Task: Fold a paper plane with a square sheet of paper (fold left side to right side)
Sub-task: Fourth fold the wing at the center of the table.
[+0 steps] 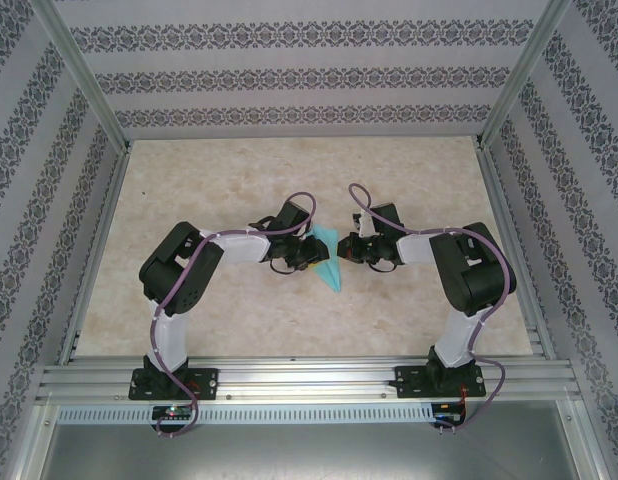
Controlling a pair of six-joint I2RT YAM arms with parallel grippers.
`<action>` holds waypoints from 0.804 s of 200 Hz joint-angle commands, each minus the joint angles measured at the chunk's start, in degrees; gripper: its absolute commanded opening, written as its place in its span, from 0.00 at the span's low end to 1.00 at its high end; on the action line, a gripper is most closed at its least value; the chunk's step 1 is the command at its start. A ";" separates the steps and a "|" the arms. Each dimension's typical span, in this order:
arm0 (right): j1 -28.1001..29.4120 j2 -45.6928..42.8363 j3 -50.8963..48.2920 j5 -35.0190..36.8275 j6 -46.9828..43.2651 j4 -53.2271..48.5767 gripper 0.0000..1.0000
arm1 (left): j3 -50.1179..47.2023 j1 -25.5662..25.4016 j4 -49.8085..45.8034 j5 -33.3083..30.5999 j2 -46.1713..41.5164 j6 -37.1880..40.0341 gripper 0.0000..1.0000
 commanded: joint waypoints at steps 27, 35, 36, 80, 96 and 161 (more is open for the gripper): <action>1.05 -0.38 -1.97 1.80 0.63 0.50 0.05 | 0.68 -0.91 -0.97 -0.53 1.86 0.26 0.32; 1.24 -0.66 -2.04 1.97 0.80 0.38 0.05 | 0.62 -0.91 -0.94 -0.53 1.88 0.19 0.31; 1.23 -0.66 -2.05 1.98 0.80 0.40 0.05 | 0.59 -0.91 -0.95 -0.54 1.87 0.22 0.31; 1.56 -1.80 -2.36 2.33 0.89 0.06 0.05 | 0.57 -1.00 -0.83 -0.53 1.89 0.08 0.32; 1.56 -1.97 -2.46 2.36 0.96 0.06 0.05 | 0.56 -1.00 -0.82 -0.48 1.88 0.18 0.32; 2.16 -1.85 -2.45 2.84 1.41 0.19 0.05 | 0.71 -1.00 -0.91 -0.53 1.96 0.15 0.31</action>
